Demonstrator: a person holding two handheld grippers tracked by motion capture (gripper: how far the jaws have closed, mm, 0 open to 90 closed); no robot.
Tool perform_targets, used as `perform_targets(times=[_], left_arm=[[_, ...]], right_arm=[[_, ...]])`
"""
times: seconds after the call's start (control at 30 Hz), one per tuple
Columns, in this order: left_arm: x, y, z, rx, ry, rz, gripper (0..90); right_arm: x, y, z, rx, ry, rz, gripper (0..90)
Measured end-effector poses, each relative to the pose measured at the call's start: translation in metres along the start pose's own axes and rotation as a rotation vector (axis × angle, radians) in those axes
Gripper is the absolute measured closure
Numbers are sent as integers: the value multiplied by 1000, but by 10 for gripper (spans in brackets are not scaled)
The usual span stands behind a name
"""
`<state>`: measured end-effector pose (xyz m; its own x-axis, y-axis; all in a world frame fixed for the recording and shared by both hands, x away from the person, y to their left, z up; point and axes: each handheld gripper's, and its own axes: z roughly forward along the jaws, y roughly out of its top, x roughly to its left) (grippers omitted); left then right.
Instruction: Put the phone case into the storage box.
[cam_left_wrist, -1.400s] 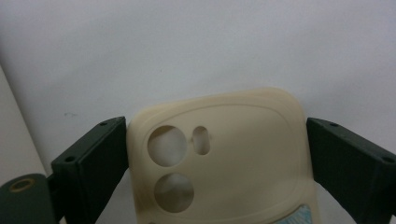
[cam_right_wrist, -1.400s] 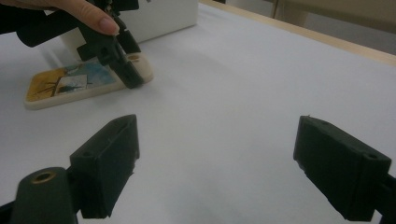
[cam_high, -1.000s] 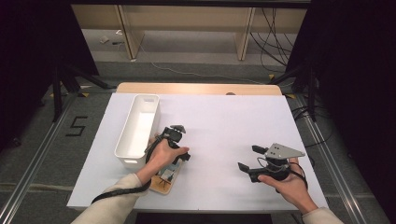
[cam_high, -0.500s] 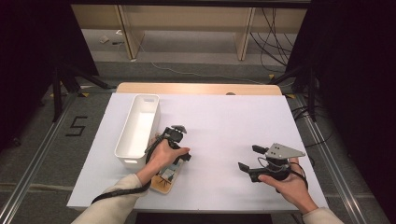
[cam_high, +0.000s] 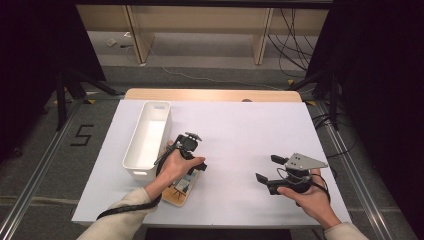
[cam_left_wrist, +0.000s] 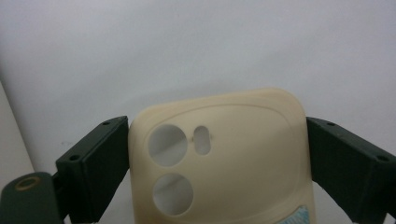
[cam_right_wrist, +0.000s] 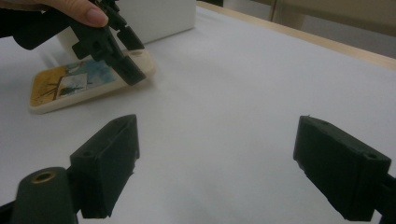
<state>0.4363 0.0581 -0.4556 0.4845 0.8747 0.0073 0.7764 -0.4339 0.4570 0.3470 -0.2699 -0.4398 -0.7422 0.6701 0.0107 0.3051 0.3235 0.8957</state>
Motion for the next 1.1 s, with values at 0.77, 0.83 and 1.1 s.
perform_targets(times=[0.77,0.83,1.1], left_arm=[[0,7,-23,-235,-10,-6,94],[1,7,-24,-248,-9,-6,94],[1,9,-31,-324,-13,-13,95]], right_arm=[[-1,0,0,0,-3,-2,153],[-1,0,0,1,-3,-2,153],[-1,0,0,0,-3,-2,153]])
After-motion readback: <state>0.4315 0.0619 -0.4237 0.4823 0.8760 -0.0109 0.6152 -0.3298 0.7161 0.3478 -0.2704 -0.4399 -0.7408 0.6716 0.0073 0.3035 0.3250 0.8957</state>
